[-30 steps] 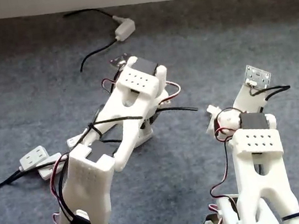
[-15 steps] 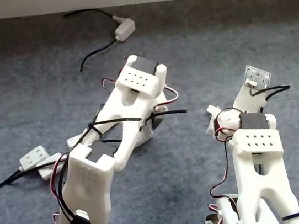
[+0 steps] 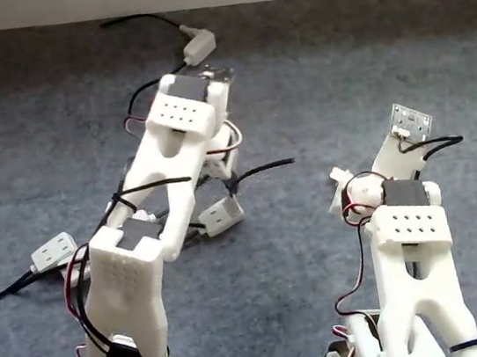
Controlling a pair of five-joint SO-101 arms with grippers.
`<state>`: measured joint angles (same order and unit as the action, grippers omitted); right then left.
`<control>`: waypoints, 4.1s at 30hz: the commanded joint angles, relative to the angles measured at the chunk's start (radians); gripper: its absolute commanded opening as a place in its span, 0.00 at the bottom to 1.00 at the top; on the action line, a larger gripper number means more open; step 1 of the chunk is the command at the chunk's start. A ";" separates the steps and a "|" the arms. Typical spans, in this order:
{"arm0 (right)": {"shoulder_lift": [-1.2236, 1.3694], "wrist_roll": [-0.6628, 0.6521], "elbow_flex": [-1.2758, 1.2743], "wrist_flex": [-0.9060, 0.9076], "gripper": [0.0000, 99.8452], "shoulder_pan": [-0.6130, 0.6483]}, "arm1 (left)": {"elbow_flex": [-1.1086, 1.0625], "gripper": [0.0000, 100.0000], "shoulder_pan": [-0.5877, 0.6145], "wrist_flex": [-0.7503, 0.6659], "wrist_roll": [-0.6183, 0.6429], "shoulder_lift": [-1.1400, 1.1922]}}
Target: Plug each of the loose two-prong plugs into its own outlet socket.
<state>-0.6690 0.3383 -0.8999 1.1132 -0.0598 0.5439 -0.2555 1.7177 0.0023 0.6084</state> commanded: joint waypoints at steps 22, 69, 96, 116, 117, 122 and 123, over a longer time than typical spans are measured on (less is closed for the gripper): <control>-0.008 0.008 0.002 -0.012 0.01 -0.010 | 0.280 0.25 0.039 0.037 -0.631 -0.058; -0.015 0.008 0.002 -0.013 0.01 -0.071 | -0.886 0.24 -0.119 -0.456 -0.605 -0.483; -0.016 0.008 0.002 -0.013 0.01 -0.073 | -0.271 0.08 -0.116 -0.227 -0.462 -0.473; -0.008 0.008 0.002 -0.013 0.01 -0.068 | 0.783 0.12 0.030 -0.207 -0.391 0.214; -0.008 0.009 0.002 -0.013 0.01 -0.068 | 0.834 0.12 0.039 -0.212 -0.393 0.252; -0.008 0.009 0.002 -0.013 0.01 -0.068 | 0.911 0.12 0.065 -0.379 -0.485 0.407; -0.008 0.009 0.002 -0.015 0.01 -0.068 | 0.911 0.12 0.068 -0.427 -0.491 0.433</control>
<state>-0.6690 0.3383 -0.8999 1.1132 -0.1227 1.3986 -0.2079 1.4078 -0.4595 1.0119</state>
